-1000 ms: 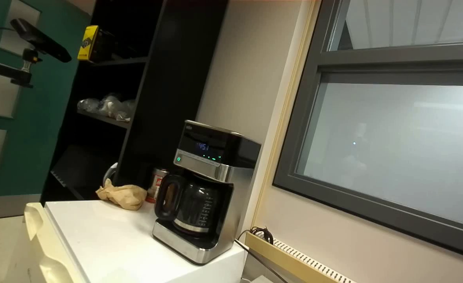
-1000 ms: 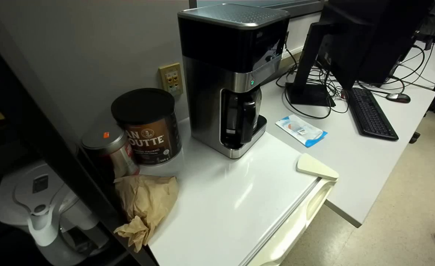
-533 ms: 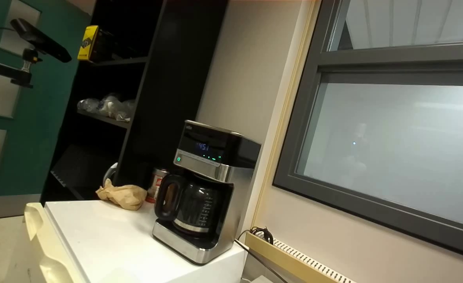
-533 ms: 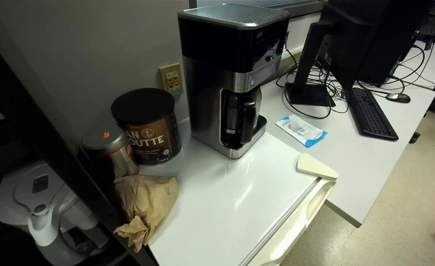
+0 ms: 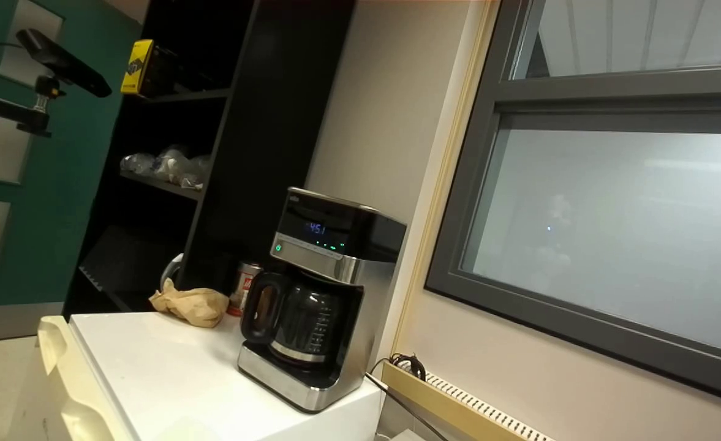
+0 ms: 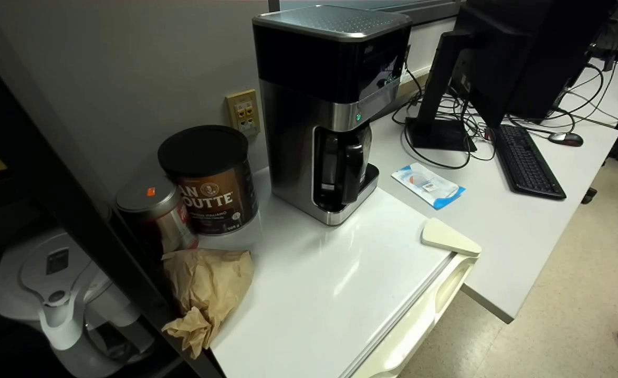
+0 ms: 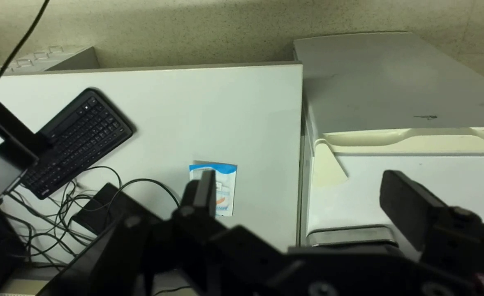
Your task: Press a button on the coffee machine
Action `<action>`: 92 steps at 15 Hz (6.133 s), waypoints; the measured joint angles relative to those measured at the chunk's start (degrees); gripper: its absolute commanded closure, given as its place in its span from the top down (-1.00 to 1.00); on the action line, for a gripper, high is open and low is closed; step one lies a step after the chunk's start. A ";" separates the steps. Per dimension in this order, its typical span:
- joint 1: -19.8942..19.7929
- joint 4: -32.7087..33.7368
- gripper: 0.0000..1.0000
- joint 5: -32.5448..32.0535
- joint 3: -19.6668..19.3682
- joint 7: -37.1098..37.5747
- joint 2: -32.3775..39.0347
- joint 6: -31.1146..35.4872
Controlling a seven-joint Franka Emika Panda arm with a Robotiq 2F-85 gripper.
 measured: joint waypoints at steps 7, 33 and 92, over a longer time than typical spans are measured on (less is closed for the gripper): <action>-1.14 0.59 1.00 -10.87 1.78 -0.25 14.26 23.41; -19.86 32.54 -0.99 -78.11 22.05 45.37 57.35 48.39; -11.56 60.08 -0.99 -88.79 22.11 54.62 85.14 38.35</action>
